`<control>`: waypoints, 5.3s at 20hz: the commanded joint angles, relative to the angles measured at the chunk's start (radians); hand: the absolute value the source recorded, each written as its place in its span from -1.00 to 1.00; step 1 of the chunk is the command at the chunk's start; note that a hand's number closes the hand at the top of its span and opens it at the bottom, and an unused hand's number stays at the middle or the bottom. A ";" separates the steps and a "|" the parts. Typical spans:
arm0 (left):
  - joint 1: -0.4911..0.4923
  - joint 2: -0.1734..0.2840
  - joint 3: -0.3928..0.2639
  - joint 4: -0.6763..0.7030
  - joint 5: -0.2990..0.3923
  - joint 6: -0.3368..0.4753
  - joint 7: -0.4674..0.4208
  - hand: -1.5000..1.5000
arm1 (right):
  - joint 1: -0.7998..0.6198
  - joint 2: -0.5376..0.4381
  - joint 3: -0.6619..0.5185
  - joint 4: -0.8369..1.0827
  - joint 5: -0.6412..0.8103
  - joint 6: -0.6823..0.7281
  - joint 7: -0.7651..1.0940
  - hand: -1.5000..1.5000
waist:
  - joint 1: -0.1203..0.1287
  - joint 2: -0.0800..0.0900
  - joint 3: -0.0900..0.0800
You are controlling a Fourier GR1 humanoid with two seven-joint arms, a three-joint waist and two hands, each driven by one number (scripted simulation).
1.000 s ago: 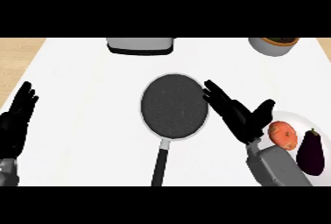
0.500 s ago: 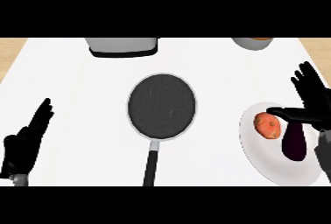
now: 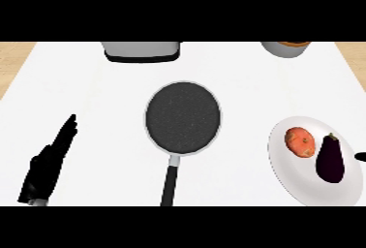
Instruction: Pick the squash from the plate and place it in the pan
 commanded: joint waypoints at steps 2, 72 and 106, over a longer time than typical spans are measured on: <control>-0.004 -0.019 -0.014 -0.012 -0.035 0.014 0.017 0.00 | 0.031 -0.120 0.036 -0.016 0.047 0.173 -0.002 -1.00 | 0.011 0.000 -0.001; 0.012 -0.225 0.139 -0.072 -0.232 -0.171 0.056 0.00 | -0.302 0.350 0.180 0.071 0.718 0.666 0.573 -1.00 | 0.018 0.001 0.000; -0.001 -0.216 0.186 -0.039 -0.238 -0.212 0.040 0.00 | -0.255 0.324 0.263 -0.522 1.160 0.046 0.314 1.00 | 0.009 -0.004 0.000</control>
